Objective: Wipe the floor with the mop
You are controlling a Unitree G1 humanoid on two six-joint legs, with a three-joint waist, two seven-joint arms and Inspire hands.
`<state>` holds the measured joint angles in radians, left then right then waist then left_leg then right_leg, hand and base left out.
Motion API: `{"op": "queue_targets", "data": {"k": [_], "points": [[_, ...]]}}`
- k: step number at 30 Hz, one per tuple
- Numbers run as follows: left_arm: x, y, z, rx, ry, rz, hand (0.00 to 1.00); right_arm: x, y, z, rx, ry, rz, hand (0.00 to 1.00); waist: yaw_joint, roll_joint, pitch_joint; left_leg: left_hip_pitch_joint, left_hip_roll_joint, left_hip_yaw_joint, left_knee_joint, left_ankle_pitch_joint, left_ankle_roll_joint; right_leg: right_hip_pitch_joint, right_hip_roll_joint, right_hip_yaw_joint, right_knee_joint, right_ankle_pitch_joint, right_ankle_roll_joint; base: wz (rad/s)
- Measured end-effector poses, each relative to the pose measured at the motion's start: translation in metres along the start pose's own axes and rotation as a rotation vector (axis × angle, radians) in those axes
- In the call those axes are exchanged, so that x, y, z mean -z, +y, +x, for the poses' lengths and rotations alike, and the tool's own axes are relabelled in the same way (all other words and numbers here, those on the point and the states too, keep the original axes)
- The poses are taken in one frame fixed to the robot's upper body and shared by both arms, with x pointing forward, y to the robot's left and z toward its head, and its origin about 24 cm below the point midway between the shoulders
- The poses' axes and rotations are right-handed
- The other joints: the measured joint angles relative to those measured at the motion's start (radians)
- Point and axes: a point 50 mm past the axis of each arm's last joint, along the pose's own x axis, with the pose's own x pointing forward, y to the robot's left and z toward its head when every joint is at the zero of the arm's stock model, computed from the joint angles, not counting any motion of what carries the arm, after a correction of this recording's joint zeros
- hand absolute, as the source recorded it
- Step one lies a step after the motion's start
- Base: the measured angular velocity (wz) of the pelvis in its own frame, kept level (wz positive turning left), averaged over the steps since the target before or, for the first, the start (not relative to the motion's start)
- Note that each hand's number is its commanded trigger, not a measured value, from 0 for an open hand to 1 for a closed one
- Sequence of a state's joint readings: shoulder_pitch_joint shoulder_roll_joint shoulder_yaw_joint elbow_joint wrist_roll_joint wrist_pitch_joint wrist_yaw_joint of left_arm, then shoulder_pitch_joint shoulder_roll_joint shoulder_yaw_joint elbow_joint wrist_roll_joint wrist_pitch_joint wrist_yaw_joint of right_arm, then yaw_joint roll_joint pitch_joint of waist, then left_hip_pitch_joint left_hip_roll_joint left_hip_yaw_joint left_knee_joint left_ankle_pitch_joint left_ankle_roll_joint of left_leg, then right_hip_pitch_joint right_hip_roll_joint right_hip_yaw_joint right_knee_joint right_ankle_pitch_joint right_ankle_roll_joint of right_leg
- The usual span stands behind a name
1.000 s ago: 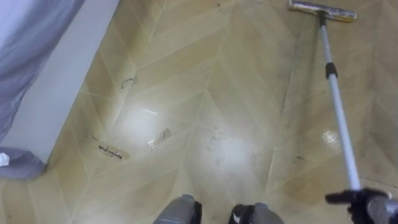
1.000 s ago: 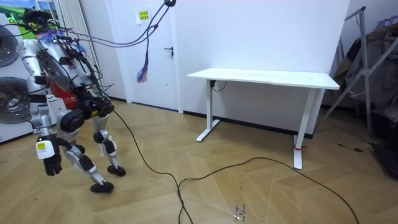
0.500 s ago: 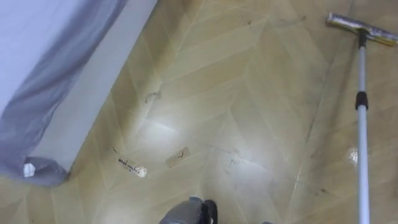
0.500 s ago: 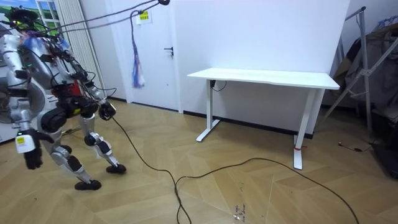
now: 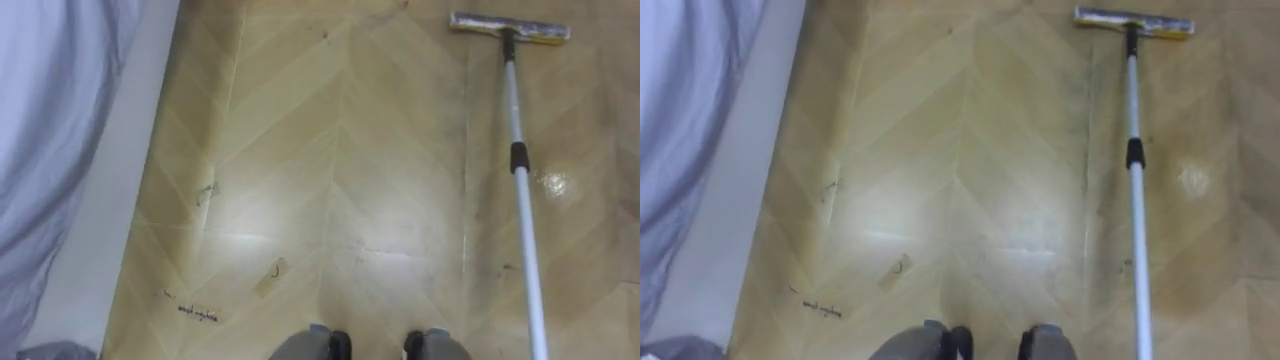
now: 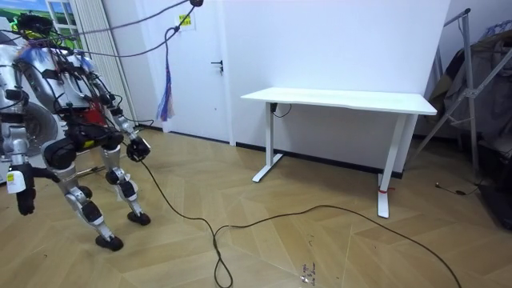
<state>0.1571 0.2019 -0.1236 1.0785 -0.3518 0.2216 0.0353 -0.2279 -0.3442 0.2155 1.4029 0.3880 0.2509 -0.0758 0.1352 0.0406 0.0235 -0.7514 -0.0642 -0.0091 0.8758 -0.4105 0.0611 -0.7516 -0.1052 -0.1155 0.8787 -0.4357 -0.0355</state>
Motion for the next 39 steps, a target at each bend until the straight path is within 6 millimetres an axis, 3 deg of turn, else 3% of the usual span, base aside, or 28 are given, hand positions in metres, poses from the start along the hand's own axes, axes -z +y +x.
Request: {"op": "queue_targets", "data": {"k": [1,3,5,6,9,11,13,15,16,17,18,21,23,25,27,30,32,33,36,39], "points": [[-0.001,0.004,0.0,-0.006,0.0,-0.009,0.0,-0.014,-0.004,-0.002,0.003,-0.024,0.008,1.0,0.001,-0.011,0.0014,-0.014,0.001,0.0,0.025,0.004,-0.007,-0.007,-0.001,-0.001,0.016,-0.008,-0.002,0.32],[-0.002,0.021,-0.002,-0.049,0.001,0.018,0.0,-0.064,-0.023,-0.014,0.025,-0.149,0.053,1.0,0.02,-0.05,-0.0001,-0.07,0.023,0.009,0.139,0.017,-0.03,-0.02,0.002,-0.022,0.069,-0.037,-0.021,0.23],[0.003,0.032,-0.003,-0.085,0.013,0.048,0.0,-0.091,-0.033,-0.024,0.037,-0.221,0.05,1.0,0.041,-0.081,-0.0025,-0.089,0.047,0.031,0.194,0.024,-0.041,-0.016,0.012,-0.025,0.095,-0.061,-0.025,0.21],[0.007,0.035,-0.004,-0.093,0.027,0.052,0.0,-0.104,-0.035,-0.029,0.033,-0.257,0.061,1.0,0.044,-0.085,-0.0042,-0.096,0.06,0.034,0.216,0.028,-0.047,-0.007,0.026,-0.024,0.096,-0.071,-0.031,0.27],[0.013,0.034,-0.005,-0.081,0.047,0.066,0.0,-0.115,-0.033,-0.034,-0.01,-0.282,0.12,1.0,0.051,-0.081,-0.0023,-0.089,0.066,0.047,0.188,0.029,-0.049,0.012,0.036,-0.018,0.071,-0.061,-0.027,0.37],[0.012,0.033,-0.005,-0.069,0.043,0.059,0.0,-0.104,-0.033,-0.029,-0.034,-0.264,0.152,1.0,0.048,-0.073,-0.0009,-0.07,0.061,0.067,0.133,0.029,-0.048,0.022,0.037,-0.004,0.045,-0.053,-0.023,0.51],[0.01,0.029,-0.004,-0.058,0.041,0.062,0.0,-0.078,-0.033,-0.019,-0.029,-0.22,0.152,1.0,0.047,-0.062,-0.0002,-0.017,0.049,0.086,0.061,0.019,-0.031,0.048,0.036,0.015,0.007,-0.046,-0.01,0.45],[0.002,0.02,-0.002,-0.043,0.037,0.08,0.0,-0.029,-0.029,-0.005,-0.023,-0.113,0.133,1.0,0.034,-0.038,-0.001,0.06,0.033,0.099,-0.032,0.002,-0.001,0.107,0.037,0.038,-0.038,-0.04,0.002,0.31],[0.0,0.017,-0.001,-0.04,0.038,0.079,0.0,-0.014,-0.029,-0.002,-0.018,-0.077,0.129,1.0,0.033,-0.029,-0.0023,0.076,0.032,0.103,-0.048,-0.005,0.013,0.118,0.038,0.04,-0.042,-0.04,0.002,0.17],[-0.012,0.01,0.0,-0.029,0.014,0.075,0.0,0.013,-0.026,0.002,-0.008,-0.01,0.115,1.0,0.033,-0.02,-0.0028,0.1,0.032,0.114,-0.074,-0.019,0.031,0.124,0.041,0.056,-0.032,-0.039,0.004,0.0],[-0.023,0.004,0.001,-0.018,-0.01,0.051,0.0,0.035,-0.02,0.004,-0.003,0.047,0.09,1.0,0.022,-0.011,-0.005,0.109,0.029,0.117,-0.082,-0.02,0.032,0.13,0.042,0.061,-0.022,-0.029,0.012,-0.07],[-0.037,-0.007,0.001,0.001,-0.08,0.022,0.0,0.062,0.002,0.005,-0.008,0.11,0.009,1.0,-0.015,0.009,-0.0071,0.168,0.039,0.142,-0.133,-0.019,0.033,0.167,0.045,0.057,-0.063,-0.003,0.023,-0.39],[-0.037,-0.013,0.001,0.0,-0.092,0.005,0.0,0.067,0.013,0.004,-0.023,0.117,-0.016,1.0,-0.019,0.012,-0.0084,0.23,0.039,0.144,-0.194,-0.007,0.033,0.229,0.053,0.037,-0.155,0.013,0.019,-0.97],[-0.034,-0.017,0.001,0.002,-0.087,-0.008,0.0,0.067,0.021,0.004,-0.048,0.113,-0.021,1.0,-0.024,0.019,-0.0106,0.301,0.042,0.14,-0.292,0.03,0.032,0.299,0.054,-0.003,-0.262,0.071,0.015,-0.8],[-0.036,-0.015,0.001,-0.008,-0.098,-0.018,0.0,0.067,0.029,0.003,-0.102,0.112,-0.018,1.0,-0.052,0.02,-0.0127,0.396,0.036,0.133,-0.432,0.096,0.03,0.397,0.057,-0.027,-0.407,0.137,0.018,-0.13],[-0.031,-0.011,0.002,-0.019,-0.089,-0.036,0.0,0.073,0.031,0.003,-0.138,0.128,-0.005,1.0,-0.054,0.005,-0.0127,0.491,0.03,0.125,-0.532,0.143,0.025,0.492,0.065,-0.041,-0.52,0.182,0.018,0.07],[-0.025,-0.006,0.002,-0.032,-0.074,-0.057,0.0,0.082,0.036,0.002,-0.162,0.145,0.008,1.0,-0.06,-0.009,-0.0158,0.538,0.03,0.108,-0.567,0.156,0.019,0.554,0.072,-0.056,-0.579,0.198,0.016,0.21],[-0.019,-0.002,0.002,-0.041,-0.063,-0.08,0.0,0.088,0.039,0.001,-0.181,0.162,0.01,1.0,-0.052,-0.031,-0.0132,0.575,0.03,0.107,-0.594,0.162,0.015,0.588,0.074,-0.057,-0.602,0.201,0.014,0.14],[-0.004,0.001,0.001,-0.047,-0.028,-0.083,0.0,0.098,0.04,0.0,-0.203,0.187,0.0,1.0,-0.057,-0.061,-0.0184,0.638,0.031,0.087,-0.619,0.165,0.011,0.679,0.084,-0.079,-0.666,0.215,0.013,0.18],[0.001,0.004,0.001,-0.059,-0.018,-0.087,0.0,0.1,0.039,0.0,-0.219,0.2,-0.004,1.0,-0.059,-0.071,-0.0158,0.689,0.032,0.08,-0.63,0.165,0.011,0.743,0.09,-0.087,-0.708,0.226,0.013,0.12]]}}
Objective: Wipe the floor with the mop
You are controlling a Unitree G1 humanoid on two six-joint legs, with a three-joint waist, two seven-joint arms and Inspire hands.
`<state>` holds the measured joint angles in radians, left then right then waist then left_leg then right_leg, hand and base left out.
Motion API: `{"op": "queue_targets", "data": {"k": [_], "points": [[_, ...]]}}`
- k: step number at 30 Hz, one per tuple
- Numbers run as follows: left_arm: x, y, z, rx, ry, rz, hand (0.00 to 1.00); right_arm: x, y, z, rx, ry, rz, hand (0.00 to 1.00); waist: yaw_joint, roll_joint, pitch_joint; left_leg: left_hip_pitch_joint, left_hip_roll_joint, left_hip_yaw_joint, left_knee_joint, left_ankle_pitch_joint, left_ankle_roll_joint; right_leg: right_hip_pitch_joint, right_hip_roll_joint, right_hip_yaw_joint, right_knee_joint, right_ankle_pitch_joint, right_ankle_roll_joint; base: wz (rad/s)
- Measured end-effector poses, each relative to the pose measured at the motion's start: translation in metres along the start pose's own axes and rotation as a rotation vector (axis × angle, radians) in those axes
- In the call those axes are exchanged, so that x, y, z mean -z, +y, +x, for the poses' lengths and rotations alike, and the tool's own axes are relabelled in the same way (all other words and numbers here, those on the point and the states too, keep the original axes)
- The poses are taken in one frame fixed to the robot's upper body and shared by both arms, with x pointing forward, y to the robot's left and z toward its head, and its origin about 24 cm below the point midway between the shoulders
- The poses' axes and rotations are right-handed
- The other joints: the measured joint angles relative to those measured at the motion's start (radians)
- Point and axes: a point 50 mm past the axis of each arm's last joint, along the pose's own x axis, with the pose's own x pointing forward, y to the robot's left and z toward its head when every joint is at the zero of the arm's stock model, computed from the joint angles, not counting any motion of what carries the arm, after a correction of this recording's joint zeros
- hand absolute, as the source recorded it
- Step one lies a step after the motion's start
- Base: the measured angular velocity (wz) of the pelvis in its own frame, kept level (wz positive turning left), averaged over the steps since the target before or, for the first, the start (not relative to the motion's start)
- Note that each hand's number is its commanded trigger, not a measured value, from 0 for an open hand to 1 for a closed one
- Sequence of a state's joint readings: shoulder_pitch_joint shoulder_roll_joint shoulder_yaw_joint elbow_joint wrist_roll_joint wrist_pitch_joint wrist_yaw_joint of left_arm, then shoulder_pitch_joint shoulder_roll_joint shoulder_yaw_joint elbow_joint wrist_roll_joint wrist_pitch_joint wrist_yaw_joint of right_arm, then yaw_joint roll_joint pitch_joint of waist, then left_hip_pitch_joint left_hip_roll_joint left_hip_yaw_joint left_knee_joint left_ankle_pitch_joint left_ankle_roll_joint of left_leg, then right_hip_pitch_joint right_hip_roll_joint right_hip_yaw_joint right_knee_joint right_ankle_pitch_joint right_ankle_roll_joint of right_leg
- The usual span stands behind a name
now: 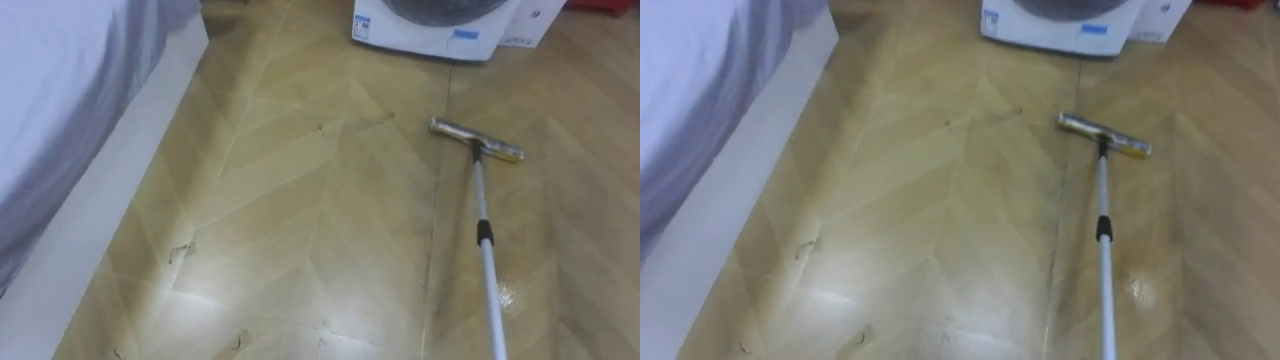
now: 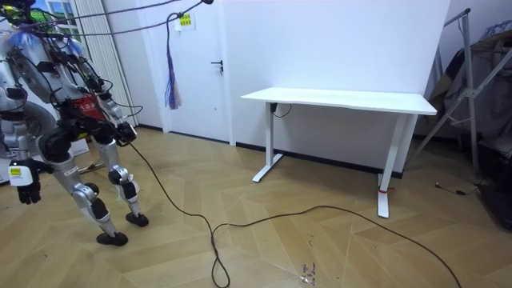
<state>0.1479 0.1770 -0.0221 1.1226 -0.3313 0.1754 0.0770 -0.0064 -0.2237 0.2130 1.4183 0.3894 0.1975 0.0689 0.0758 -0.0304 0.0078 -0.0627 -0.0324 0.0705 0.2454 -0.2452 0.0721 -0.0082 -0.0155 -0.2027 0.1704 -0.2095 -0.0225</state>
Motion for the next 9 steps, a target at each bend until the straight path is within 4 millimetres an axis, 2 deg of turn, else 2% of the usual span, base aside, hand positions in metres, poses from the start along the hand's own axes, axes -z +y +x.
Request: {"op": "queue_targets", "data": {"k": [3,9], "points": [[-0.0005,-0.0002,0.0,-0.003,-0.004,0.02,0.0,-0.001,0.0032,0.0001,-0.024,-0.005,0.001,1.0,-0.002,0.0,0.0035,0.034,0.0,0.001,-0.015,0.002,-0.003,0.027,0.001,0.001,-0.004,0.001,0.0,0.0],[-0.0001,-0.0002,0.0,-0.005,0.004,0.01,0.0,-0.0017,0.009,0.0005,-0.051,-0.026,0.003,1.0,-0.015,0.002,0.0029,0.053,0.003,0.009,-0.014,0.002,-0.003,0.037,0.004,0.011,-0.001,0.007,-0.001,-0.05]]}}
